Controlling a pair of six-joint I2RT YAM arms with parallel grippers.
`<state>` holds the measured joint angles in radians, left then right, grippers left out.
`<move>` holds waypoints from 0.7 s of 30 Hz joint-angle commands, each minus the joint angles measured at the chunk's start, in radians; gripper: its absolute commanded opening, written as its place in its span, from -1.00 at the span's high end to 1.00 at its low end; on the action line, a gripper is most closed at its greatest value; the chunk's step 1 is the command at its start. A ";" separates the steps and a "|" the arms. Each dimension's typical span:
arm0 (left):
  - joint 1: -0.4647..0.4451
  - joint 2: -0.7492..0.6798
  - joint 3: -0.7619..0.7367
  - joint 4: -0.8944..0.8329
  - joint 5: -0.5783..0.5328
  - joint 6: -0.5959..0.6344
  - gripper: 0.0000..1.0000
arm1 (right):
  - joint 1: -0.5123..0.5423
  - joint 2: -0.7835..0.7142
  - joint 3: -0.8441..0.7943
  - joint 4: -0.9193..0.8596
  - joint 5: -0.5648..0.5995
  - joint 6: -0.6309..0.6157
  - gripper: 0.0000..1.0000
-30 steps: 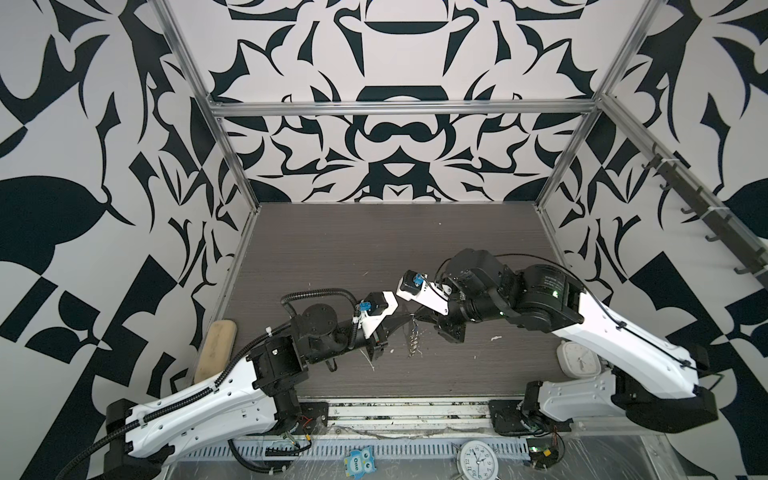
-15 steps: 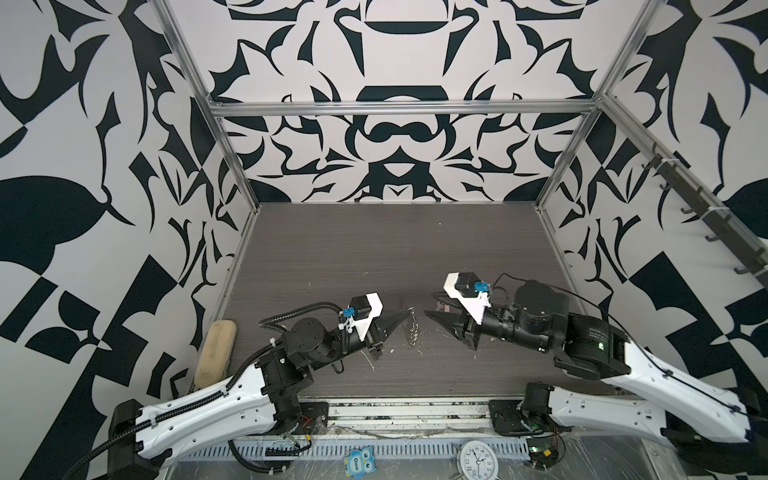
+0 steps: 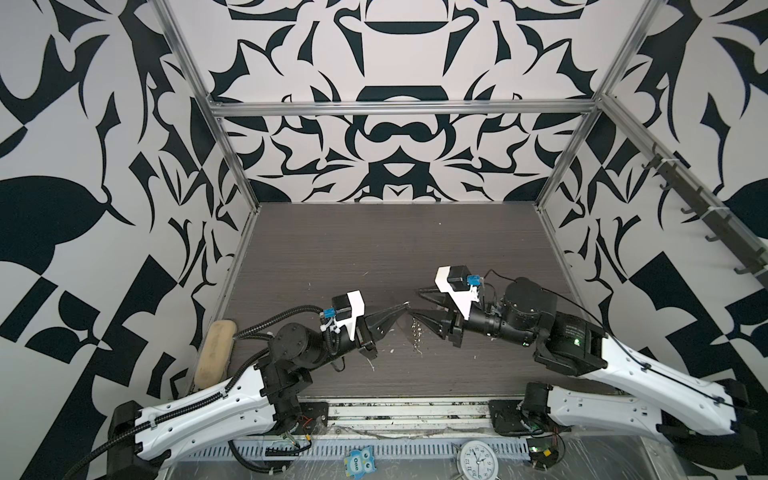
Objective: Remove the keys from the keyring
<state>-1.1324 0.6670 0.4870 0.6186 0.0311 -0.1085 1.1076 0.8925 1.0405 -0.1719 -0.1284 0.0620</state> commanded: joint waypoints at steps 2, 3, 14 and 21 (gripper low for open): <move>0.001 -0.013 -0.006 0.057 0.017 -0.017 1.00 | 0.001 -0.011 0.012 0.069 -0.019 0.024 0.18; 0.001 -0.012 -0.006 0.055 0.017 -0.016 1.00 | 0.001 -0.012 0.012 0.071 -0.015 0.024 0.19; 0.002 -0.020 -0.007 0.044 0.009 -0.017 1.00 | 0.002 -0.103 -0.068 0.145 0.110 0.060 0.21; 0.002 -0.014 -0.004 0.047 0.014 -0.016 1.00 | 0.001 -0.056 -0.043 0.110 -0.016 0.071 0.19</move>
<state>-1.1324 0.6621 0.4839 0.6167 0.0395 -0.1131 1.1076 0.8124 0.9657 -0.0849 -0.0814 0.1143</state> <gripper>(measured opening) 0.047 0.402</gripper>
